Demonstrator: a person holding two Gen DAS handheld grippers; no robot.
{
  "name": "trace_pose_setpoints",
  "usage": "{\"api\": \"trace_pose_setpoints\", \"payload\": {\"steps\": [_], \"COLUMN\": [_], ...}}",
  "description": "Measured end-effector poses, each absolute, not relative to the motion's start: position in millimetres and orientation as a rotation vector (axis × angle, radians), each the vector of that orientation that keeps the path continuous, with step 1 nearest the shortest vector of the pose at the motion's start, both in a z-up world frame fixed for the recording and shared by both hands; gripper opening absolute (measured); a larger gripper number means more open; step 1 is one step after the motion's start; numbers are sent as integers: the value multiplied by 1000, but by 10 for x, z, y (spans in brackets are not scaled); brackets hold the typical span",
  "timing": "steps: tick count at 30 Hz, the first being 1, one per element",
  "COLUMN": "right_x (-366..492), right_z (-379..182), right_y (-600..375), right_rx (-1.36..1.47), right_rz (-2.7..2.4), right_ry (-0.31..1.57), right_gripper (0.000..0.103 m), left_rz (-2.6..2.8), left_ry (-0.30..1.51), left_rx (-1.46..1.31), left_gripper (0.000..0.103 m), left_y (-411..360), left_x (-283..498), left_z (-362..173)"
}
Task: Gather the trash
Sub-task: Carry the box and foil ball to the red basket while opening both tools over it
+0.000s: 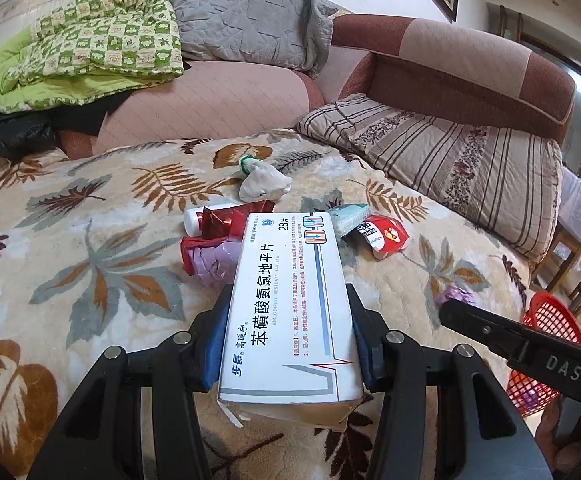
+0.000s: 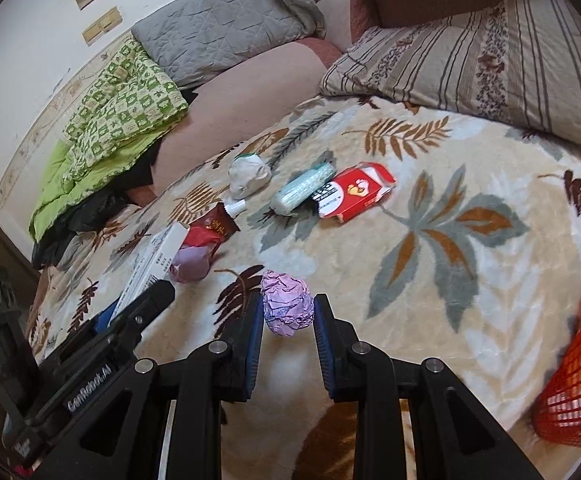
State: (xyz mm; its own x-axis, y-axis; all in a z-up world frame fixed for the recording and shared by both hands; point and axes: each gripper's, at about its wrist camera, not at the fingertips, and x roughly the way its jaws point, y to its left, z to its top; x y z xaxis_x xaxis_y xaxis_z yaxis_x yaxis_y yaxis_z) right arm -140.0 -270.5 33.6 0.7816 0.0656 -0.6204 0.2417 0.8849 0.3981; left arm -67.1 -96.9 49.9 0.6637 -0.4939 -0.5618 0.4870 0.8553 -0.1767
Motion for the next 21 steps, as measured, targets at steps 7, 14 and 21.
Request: {"api": "trace_pose_setpoints", "payload": {"steps": [7,14,21], "right_x": [-1360,-1820,-2736], "right_z": [335,585,970], "right_y": [-2716,-3191,-4012], "right_rx": [540,619,635], "right_rz": [-59,-62,-210], "right_ry": [642,556,439], "right_gripper": [27,27,27], "left_rz": [-522,-628,-861], "left_ry": [649,654,619], "left_rx": [-13,5,51], "left_gripper": [50,50,50], "left_y": [-899,-1169,-1832], "left_x": [-727,-1012,-1584], "left_z": [495,673,1048]}}
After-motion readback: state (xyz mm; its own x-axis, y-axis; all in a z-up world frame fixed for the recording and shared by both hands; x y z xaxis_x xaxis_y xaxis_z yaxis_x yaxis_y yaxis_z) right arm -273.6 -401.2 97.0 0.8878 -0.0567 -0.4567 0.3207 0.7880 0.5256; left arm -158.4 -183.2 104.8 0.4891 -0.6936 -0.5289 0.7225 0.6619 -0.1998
